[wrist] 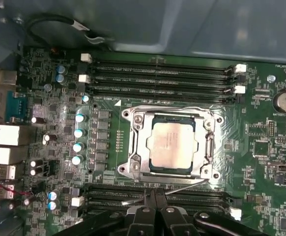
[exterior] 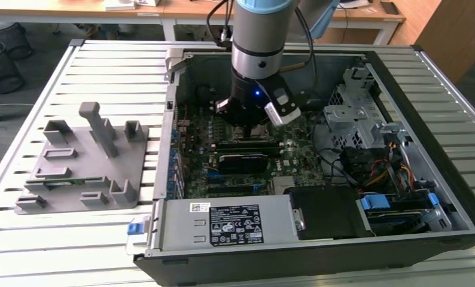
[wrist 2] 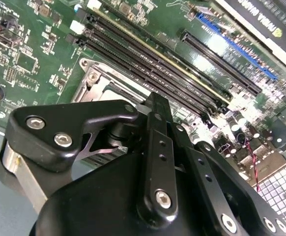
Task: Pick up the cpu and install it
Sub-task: 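Install the second cpu locking lever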
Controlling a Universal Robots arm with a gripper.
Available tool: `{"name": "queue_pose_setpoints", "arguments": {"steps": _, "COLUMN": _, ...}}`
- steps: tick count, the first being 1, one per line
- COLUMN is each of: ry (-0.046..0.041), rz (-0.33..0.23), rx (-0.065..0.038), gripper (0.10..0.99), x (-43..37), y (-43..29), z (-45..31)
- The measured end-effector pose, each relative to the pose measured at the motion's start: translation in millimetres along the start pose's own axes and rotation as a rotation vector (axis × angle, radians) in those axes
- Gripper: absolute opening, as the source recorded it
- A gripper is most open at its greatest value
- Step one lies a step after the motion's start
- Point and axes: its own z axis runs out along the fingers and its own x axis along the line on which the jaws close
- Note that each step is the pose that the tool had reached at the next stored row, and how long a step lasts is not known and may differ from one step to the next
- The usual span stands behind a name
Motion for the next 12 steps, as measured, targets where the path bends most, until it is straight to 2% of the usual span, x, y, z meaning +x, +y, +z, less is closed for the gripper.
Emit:
{"name": "queue_pose_setpoints", "arguments": {"steps": 2, "ry": -0.0005, "rz": 0.0, "rx": -0.02, "gripper": 0.106, "x": 0.2, "y": -2.8, "z": 0.2}}
{"name": "queue_pose_setpoints", "arguments": {"steps": 3, "ry": -0.0008, "rz": 0.0, "rx": -0.026, "gripper": 0.106, "x": 0.2, "y": -4.3, "z": 0.2}}
{"name": "queue_pose_setpoints", "arguments": {"steps": 8, "ry": -0.0015, "rz": 0.0, "rx": -0.042, "gripper": 0.106, "x": 1.0, "y": -13.2, "z": 0.4}}
{"name": "queue_pose_setpoints", "arguments": {"steps": 12, "ry": -0.0022, "rz": 0.0, "rx": -0.057, "gripper": 0.106, "x": 4.0, "y": -15.7, "z": 1.0}}
